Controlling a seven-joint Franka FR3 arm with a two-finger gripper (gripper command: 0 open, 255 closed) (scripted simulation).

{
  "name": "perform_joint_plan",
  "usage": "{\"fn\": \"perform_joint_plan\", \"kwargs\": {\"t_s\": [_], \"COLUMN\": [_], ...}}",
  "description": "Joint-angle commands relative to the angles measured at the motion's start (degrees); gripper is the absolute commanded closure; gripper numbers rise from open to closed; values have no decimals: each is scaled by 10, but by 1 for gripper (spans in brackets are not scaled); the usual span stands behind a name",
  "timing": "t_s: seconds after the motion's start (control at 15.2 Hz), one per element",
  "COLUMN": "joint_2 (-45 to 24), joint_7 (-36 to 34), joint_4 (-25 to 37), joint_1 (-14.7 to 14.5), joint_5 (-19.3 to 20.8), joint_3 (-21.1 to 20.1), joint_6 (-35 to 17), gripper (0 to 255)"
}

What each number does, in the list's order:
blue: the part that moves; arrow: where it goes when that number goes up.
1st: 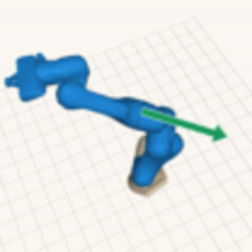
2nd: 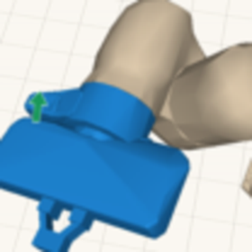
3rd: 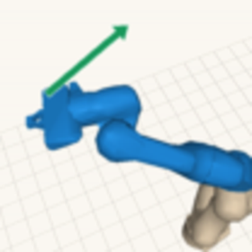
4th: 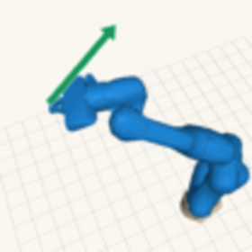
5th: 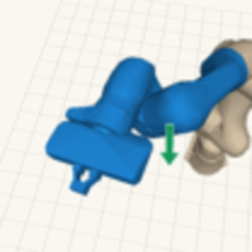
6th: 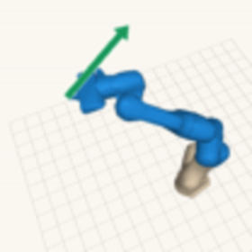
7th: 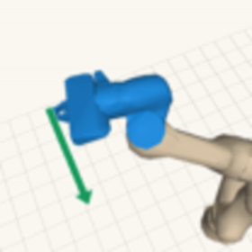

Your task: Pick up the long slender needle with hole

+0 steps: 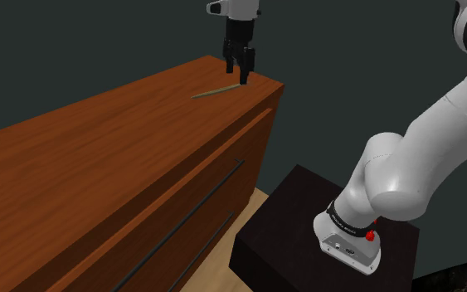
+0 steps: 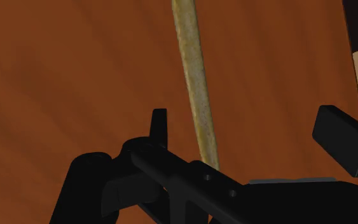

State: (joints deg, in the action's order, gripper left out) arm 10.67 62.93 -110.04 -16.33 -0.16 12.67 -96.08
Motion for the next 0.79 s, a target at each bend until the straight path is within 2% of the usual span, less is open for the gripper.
{"fn": "perform_joint_plan", "kwargs": {"t_s": [0.0, 0.53, 0.66, 0.73], "joint_2": [-46, -47, -47, -48], "joint_7": [96, 100, 100, 101], "joint_4": [53, -5, -5, -3], "joint_1": [-16, -15, -15, -14], "joint_5": [-15, -15, -15, -15], "joint_3": [2, 1, 1, 2], "joint_6": [10, -48, -48, -47], "gripper": [0, 0, 0, 255]}}
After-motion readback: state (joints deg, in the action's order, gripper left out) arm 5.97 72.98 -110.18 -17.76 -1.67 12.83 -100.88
